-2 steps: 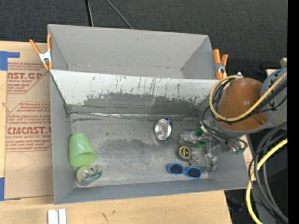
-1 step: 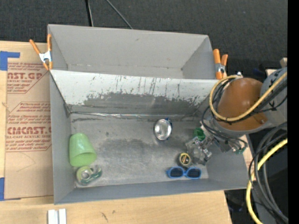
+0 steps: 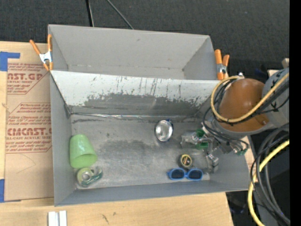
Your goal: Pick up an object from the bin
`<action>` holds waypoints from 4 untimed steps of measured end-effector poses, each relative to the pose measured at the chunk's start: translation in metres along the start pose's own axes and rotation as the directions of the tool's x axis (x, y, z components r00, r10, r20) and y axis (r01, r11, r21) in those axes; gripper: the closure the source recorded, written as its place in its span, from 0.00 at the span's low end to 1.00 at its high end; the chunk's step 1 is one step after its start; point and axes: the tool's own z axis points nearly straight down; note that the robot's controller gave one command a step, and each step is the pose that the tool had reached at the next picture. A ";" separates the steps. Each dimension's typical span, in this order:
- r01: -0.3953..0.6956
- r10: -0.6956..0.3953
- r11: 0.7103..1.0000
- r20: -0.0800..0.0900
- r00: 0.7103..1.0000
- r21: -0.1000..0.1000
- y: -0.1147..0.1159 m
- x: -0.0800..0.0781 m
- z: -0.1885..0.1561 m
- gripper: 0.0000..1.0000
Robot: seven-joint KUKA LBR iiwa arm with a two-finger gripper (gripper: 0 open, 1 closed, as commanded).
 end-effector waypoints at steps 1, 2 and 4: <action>0.024 -0.024 1.000 0.013 1.000 0.005 0.065 0.002 -0.001 0.00; 0.018 -0.018 1.000 0.001 1.000 0.000 0.064 0.006 0.001 1.00; -0.065 0.065 0.998 0.001 0.998 -0.001 0.076 -0.013 -0.013 0.00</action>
Offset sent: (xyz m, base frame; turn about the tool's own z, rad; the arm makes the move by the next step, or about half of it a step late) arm -0.0373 0.0504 -0.0006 -0.0170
